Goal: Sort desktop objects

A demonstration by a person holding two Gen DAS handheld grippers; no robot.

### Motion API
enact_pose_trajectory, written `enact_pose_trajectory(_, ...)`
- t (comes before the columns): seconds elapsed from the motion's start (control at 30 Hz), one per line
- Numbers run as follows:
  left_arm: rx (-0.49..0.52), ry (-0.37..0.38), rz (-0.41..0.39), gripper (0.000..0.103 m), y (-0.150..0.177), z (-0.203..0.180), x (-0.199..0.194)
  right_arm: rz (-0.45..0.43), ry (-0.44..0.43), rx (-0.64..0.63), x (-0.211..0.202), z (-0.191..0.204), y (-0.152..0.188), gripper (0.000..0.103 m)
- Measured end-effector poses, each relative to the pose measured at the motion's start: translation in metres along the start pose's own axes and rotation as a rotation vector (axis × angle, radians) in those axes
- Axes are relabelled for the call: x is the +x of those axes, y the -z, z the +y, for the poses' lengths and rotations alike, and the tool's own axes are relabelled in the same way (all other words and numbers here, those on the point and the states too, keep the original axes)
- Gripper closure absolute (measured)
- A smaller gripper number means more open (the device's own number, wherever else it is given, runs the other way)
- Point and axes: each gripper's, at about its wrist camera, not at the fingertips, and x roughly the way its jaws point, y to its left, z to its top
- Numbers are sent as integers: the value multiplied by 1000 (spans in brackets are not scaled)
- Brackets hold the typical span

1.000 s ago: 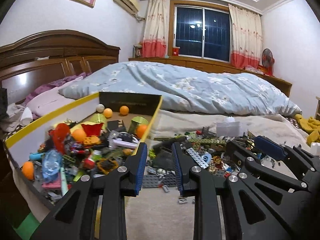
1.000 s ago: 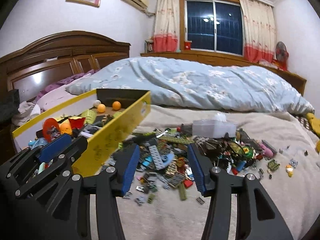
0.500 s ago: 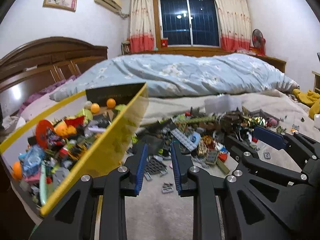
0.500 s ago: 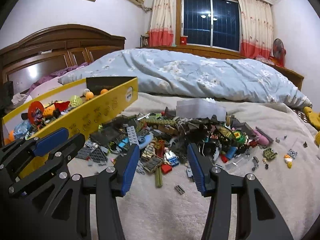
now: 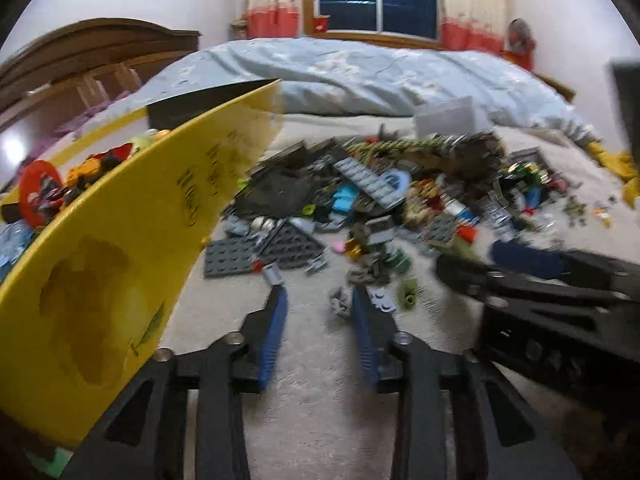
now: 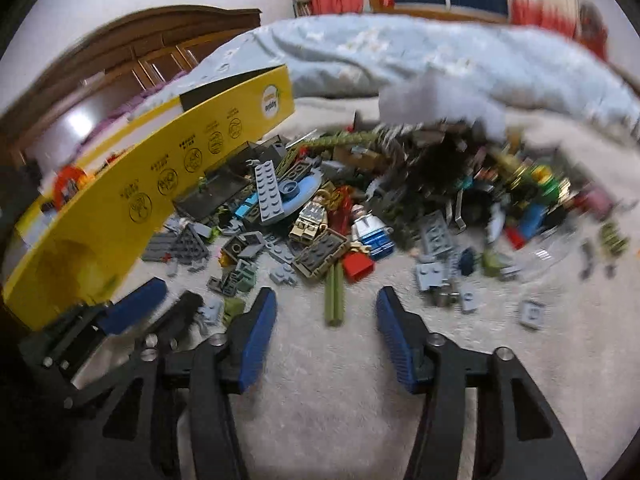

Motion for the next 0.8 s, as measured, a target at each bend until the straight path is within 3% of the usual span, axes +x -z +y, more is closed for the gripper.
enact_pose_trajectory(0.1,23,51,33,55,-3,-2,5,38,-27,2,12,-2,-7,36)
enact_pose_trajectory(0.33,76,15,93,54,-8,-16,20,50,27,-13,27,7,-18,35)
enact_pose_trajectory(0.43,90,29,91,57,-12,-19,25,31,7,51,26,-5,-20,53)
enact_pose_trajectory(0.5,89,66,87,77,-15,-19,27,16,-24,103,26,-15,-23,71)
enact_pose_trajectory(0.57,87,77,85,86,-19,-19,29,10,-88,152,27,-26,-26,95)
enact_pose_trajectory(0.7,52,88,18,86,-23,-15,18,-61,-201,193,13,-40,-24,95)
enact_pose_trajectory(0.8,59,108,-31,86,-24,-16,5,-180,-184,27,-24,-28,-22,95)
